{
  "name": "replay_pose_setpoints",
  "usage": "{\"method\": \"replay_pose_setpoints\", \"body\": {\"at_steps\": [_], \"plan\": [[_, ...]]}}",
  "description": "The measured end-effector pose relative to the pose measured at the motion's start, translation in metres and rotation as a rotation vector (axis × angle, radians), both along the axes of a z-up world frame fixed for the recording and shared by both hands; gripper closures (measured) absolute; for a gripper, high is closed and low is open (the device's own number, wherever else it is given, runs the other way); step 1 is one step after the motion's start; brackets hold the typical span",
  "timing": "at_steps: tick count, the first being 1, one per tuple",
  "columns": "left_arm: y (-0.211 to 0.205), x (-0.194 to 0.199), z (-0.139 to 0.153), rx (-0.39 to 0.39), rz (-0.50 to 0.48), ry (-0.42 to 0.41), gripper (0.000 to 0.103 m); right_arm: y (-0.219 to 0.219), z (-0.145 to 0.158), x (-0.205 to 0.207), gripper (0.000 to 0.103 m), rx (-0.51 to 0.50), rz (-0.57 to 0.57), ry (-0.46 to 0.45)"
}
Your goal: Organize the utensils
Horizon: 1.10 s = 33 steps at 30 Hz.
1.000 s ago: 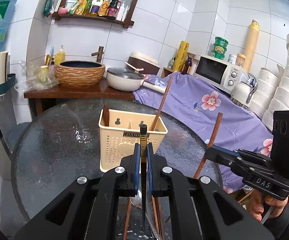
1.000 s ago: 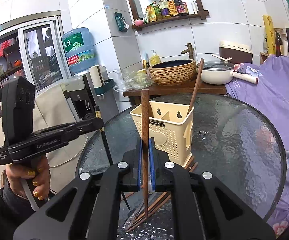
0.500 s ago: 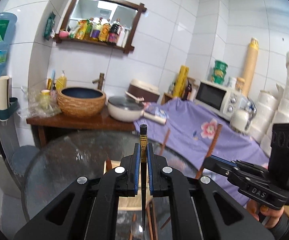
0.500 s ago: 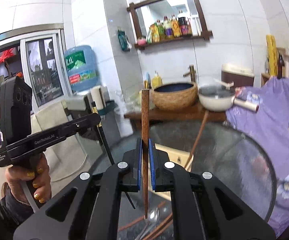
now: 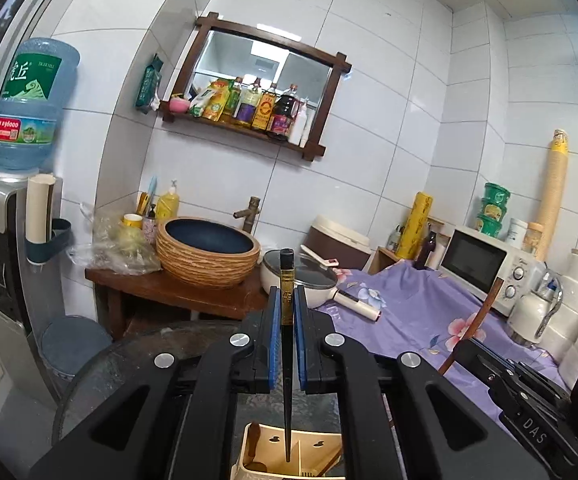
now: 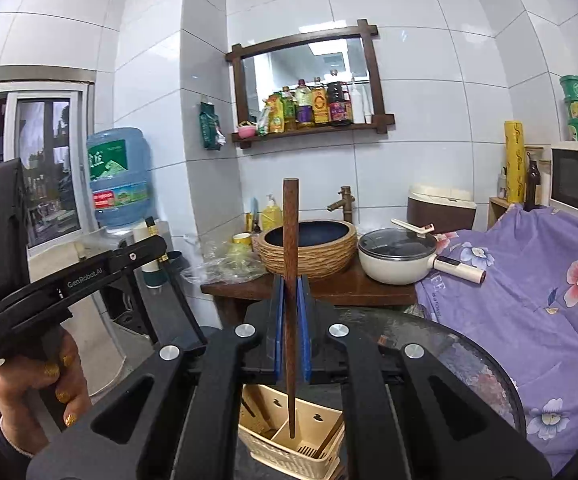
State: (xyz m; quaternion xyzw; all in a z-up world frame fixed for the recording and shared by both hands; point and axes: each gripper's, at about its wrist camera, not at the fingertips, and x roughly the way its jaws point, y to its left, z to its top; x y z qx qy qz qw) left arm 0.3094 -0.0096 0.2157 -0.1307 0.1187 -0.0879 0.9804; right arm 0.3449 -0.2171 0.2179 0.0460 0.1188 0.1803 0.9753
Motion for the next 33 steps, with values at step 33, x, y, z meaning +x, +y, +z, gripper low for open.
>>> {"method": "replay_pose_setpoints", "body": {"at_steps": [33], "plan": [[-0.024, 0.039, -0.123, 0.109, -0.038, 0.236, 0.090, 0.003, -0.113, 0.041, 0.094, -0.029, -0.049, 0.174]]}}
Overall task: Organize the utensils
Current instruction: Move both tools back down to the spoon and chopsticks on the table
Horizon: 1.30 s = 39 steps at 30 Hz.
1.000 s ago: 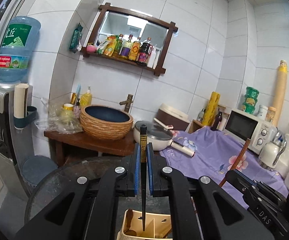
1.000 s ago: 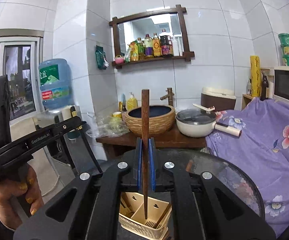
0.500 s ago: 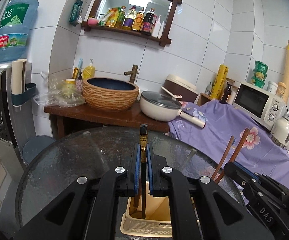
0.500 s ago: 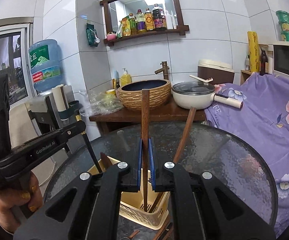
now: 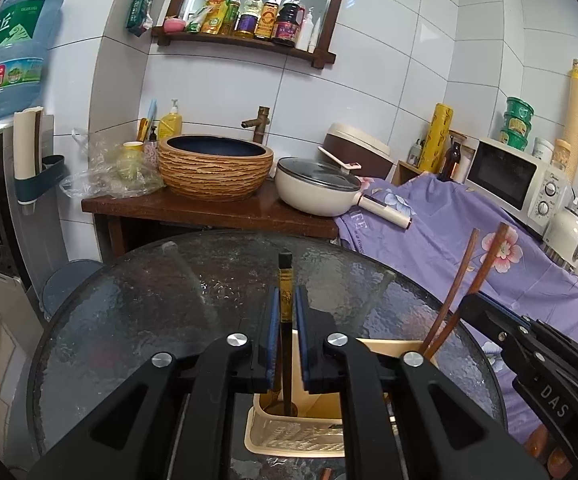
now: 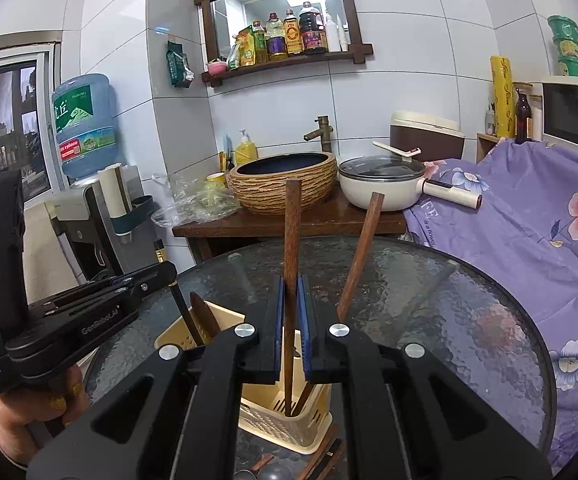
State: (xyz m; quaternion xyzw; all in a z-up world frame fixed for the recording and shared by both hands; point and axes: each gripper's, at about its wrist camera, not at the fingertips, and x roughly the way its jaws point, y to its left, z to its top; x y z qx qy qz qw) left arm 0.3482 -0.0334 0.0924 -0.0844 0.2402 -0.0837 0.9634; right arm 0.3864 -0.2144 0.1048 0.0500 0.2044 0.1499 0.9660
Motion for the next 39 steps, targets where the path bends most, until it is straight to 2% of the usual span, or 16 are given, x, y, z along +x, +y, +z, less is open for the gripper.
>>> {"method": "replay_pose_setpoints", "body": {"at_steps": [2, 4, 6, 9, 12, 15, 20, 25, 27, 34, 39], "plan": [[0.000, -0.004, 0.002, 0.008, 0.000, -0.017, 0.078, -0.003, -0.001, -0.002, 0.084, 0.011, -0.002, 0.003], [0.001, -0.010, 0.006, -0.001, -0.005, -0.035, 0.063, -0.007, 0.000, -0.006, 0.053, 0.031, -0.004, -0.002], [0.004, -0.018, 0.008, -0.008, -0.011, -0.050, 0.057, -0.012, 0.001, -0.017, 0.052, 0.036, -0.015, -0.036], [0.006, -0.032, 0.008, -0.001, -0.012, -0.061, 0.044, -0.014, 0.001, -0.030, 0.052, 0.016, -0.011, -0.035], [0.010, -0.049, 0.004, 0.001, -0.022, -0.068, 0.039, -0.018, -0.004, -0.046, 0.051, 0.005, -0.001, -0.020], [0.010, -0.066, -0.004, 0.036, -0.024, -0.064, 0.036, -0.018, -0.017, -0.058, 0.050, -0.034, -0.004, 0.030], [0.007, -0.081, -0.033, 0.089, -0.082, 0.031, 0.036, -0.018, -0.062, -0.065, 0.050, -0.113, 0.010, 0.187], [0.001, -0.089, -0.075, 0.135, -0.175, 0.184, 0.037, -0.019, -0.114, -0.064, 0.051, -0.152, 0.021, 0.357], [-0.001, -0.092, -0.090, 0.145, -0.205, 0.234, 0.041, -0.018, -0.130, -0.063, 0.053, -0.152, 0.036, 0.408], [-0.015, -0.107, -0.121, 0.195, -0.292, 0.315, 0.051, -0.008, -0.166, -0.062, 0.065, -0.177, 0.043, 0.511], [-0.022, -0.113, -0.137, 0.221, -0.324, 0.358, 0.057, -0.006, -0.174, -0.060, 0.071, -0.167, 0.043, 0.542]]}}
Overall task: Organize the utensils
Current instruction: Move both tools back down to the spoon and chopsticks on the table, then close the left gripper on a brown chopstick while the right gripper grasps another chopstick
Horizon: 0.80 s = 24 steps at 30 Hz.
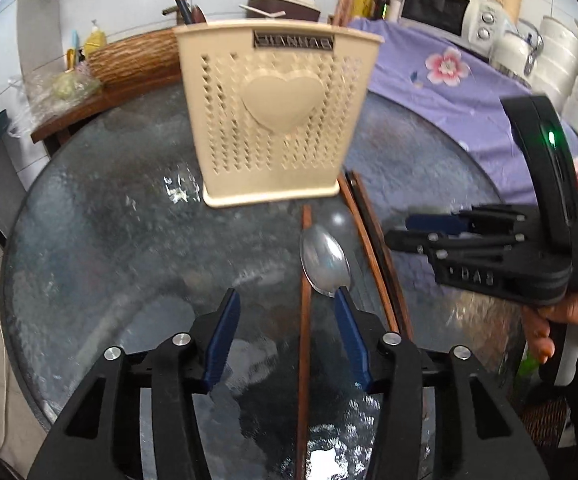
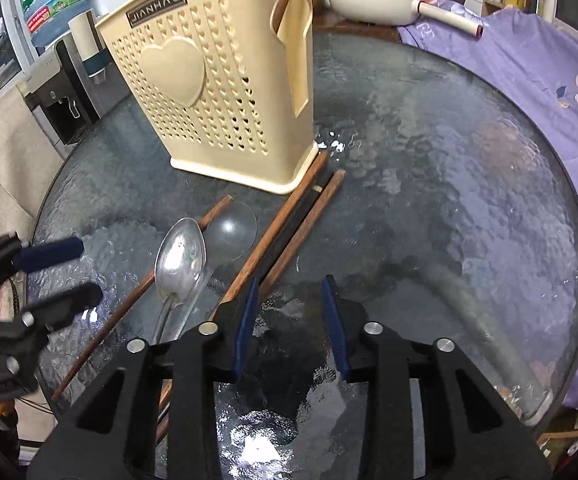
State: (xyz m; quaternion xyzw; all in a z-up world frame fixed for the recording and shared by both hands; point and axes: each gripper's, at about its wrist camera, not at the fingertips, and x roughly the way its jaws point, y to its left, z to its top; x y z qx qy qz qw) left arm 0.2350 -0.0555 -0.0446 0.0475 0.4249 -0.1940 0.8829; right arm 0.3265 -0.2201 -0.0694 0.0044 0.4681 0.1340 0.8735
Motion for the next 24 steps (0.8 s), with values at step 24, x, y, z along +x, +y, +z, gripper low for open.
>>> {"method": "replay_pose_setpoints", "body": {"at_steps": [24], "plan": [[-0.008, -0.004, -0.027, 0.060, -0.016, 0.056, 0.080, -0.002, 0.000, 0.017, 0.078, 0.020, -0.066, 0.042]]}}
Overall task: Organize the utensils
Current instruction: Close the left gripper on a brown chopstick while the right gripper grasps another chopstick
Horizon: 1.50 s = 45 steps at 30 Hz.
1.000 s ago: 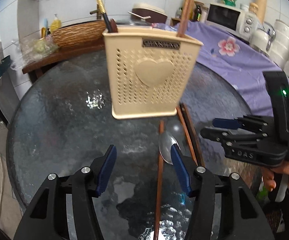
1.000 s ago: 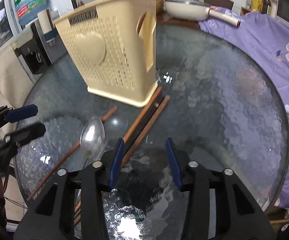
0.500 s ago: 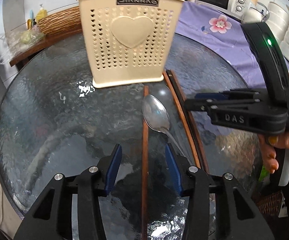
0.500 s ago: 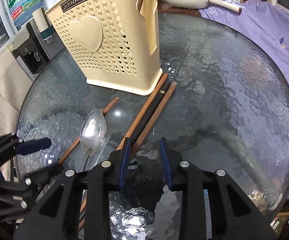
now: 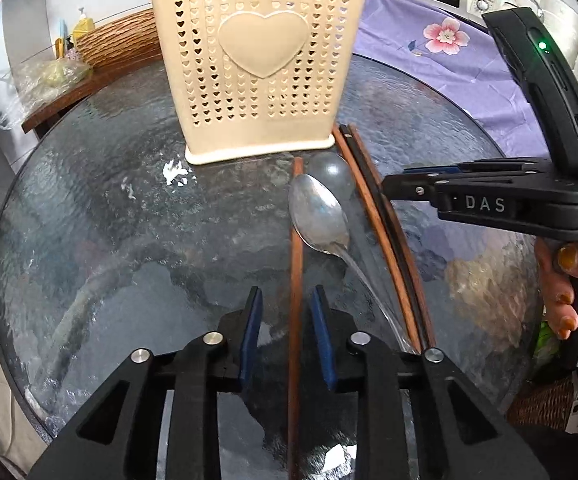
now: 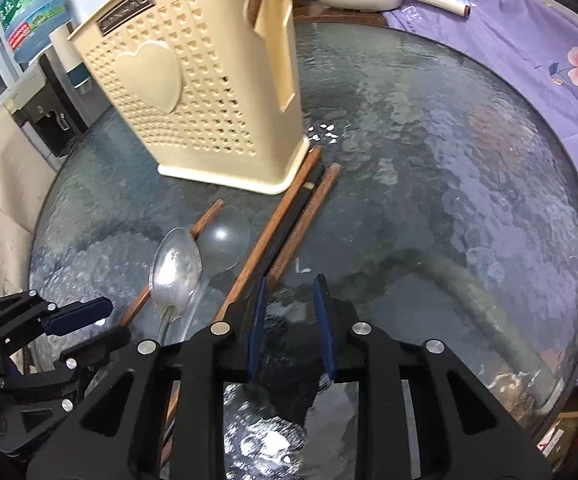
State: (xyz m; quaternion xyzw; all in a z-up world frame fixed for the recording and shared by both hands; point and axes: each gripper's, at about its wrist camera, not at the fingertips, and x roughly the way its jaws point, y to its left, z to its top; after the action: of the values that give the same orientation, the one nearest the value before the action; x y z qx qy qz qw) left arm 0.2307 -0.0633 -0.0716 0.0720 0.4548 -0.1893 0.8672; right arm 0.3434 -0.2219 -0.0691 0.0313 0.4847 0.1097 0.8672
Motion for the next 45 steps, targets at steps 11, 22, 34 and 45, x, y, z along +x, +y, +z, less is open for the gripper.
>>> {"method": "replay_pose_setpoints", "body": {"at_steps": [11, 22, 34, 45], "plan": [[-0.012, 0.035, 0.001, 0.043, 0.044, -0.028, 0.081, -0.012, 0.001, 0.034, 0.079, 0.036, -0.067, 0.028], [-0.006, 0.066, 0.001, 0.039, 0.100, -0.032, 0.082, -0.007, 0.002, 0.053, 0.080, 0.058, -0.080, 0.040], [0.006, 0.094, 0.001, 0.016, 0.154, 0.003, 0.089, 0.003, 0.005, 0.091, 0.088, -0.019, -0.105, 0.050], [0.006, 0.116, 0.003, 0.000, 0.161, 0.032, 0.093, 0.005, -0.001, 0.083, 0.094, -0.046, -0.074, 0.044]]}}
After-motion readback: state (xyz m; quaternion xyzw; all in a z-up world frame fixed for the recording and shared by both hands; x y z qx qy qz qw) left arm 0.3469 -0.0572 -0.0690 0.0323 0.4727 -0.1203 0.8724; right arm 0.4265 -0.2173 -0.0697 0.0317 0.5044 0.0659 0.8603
